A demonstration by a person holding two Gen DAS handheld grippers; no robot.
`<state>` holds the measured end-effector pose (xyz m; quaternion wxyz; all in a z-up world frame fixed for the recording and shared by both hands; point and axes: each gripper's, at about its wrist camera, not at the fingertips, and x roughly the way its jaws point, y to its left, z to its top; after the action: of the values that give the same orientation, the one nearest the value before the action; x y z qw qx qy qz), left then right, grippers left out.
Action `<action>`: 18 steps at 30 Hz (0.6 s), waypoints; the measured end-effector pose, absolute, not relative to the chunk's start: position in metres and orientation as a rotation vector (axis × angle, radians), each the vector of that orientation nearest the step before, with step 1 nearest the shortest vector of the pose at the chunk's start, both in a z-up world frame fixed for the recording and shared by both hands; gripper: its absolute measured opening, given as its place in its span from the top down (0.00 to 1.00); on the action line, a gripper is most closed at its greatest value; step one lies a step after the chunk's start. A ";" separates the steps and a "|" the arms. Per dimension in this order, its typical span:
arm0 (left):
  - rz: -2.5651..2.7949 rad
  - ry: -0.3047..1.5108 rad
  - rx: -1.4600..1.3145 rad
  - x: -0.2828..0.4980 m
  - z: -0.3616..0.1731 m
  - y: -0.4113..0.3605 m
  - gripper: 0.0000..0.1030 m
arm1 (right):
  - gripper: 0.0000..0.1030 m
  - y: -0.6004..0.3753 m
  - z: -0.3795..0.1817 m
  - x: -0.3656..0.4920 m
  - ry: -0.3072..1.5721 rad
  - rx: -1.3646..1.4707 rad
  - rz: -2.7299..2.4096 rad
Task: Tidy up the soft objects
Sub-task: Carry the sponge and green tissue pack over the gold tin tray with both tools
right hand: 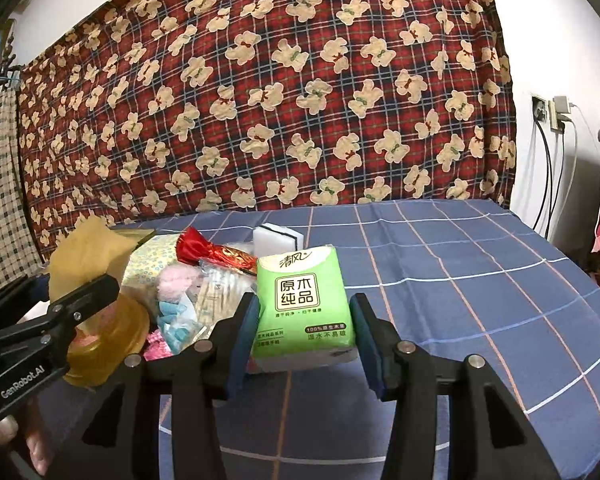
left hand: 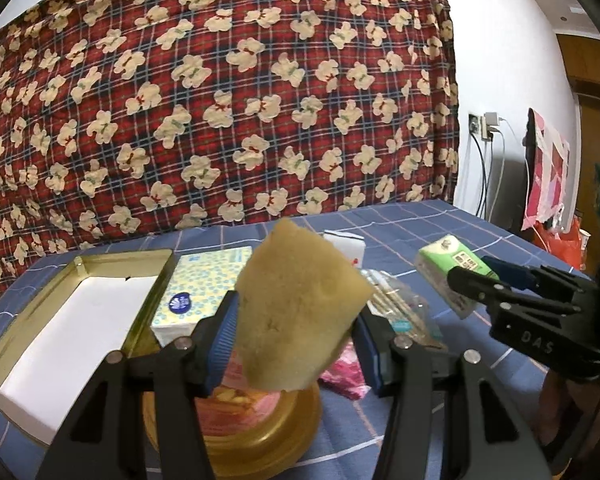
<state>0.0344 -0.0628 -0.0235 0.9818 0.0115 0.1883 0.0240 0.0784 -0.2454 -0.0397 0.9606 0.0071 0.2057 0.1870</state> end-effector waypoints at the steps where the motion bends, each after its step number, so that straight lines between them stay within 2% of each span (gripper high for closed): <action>1: 0.053 0.377 0.024 0.034 -0.024 -0.061 0.49 | 0.52 -0.244 -0.039 0.078 0.416 0.012 0.383; 18: 0.140 0.377 -0.023 0.026 -0.021 -0.007 0.49 | 0.52 -0.194 -0.029 0.083 0.375 -0.029 0.438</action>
<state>0.0264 -0.0067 -0.0211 0.9798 -0.0116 0.1871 0.0696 0.0829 -0.1941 -0.0285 0.9586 -0.0145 0.1850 0.2161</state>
